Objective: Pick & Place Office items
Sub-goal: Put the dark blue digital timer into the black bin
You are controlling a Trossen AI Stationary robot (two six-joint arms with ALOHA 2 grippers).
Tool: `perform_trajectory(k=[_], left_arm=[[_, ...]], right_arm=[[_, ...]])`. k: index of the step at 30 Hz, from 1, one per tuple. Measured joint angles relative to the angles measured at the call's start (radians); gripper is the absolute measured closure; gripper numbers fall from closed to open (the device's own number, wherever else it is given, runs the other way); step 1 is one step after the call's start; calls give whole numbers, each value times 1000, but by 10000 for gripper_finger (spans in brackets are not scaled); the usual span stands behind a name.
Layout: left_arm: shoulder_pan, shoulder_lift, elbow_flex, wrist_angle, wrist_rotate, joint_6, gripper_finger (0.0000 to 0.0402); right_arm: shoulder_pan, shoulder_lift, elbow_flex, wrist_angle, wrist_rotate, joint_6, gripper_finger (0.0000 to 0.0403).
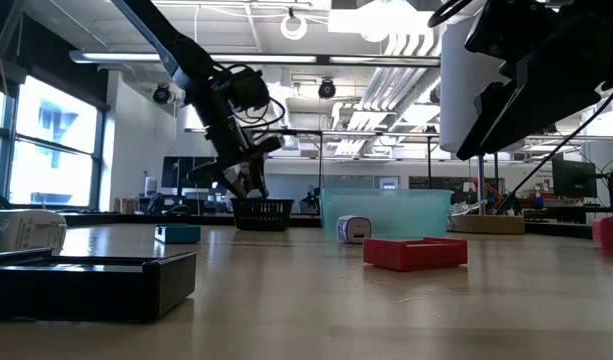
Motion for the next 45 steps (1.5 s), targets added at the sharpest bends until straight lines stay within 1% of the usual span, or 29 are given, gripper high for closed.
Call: perform_trajectory(k=[6, 18, 25, 28, 33, 42, 45], left_arm=[[0, 0, 0, 6, 57, -1, 246], [0, 0, 0, 43, 69, 10, 246], [0, 0, 0, 44, 84, 3, 246], [0, 0, 0, 44, 85, 1, 246], [0, -1, 0, 51, 135, -4, 245], [0, -1, 0, 52, 137, 11, 212], [0, -1, 0, 53, 134, -5, 202]], right_arm=[[0, 0, 0, 0, -1, 0, 53], [0, 0, -3, 3, -1, -1, 53], [0, 0, -56, 11, 2, 5, 53], [0, 0, -78, 40, 2, 7, 53], [0, 0, -89, 55, -1, 6, 53], [0, 0, -89, 55, -1, 0, 53], [0, 0, -89, 55, -1, 0, 53]])
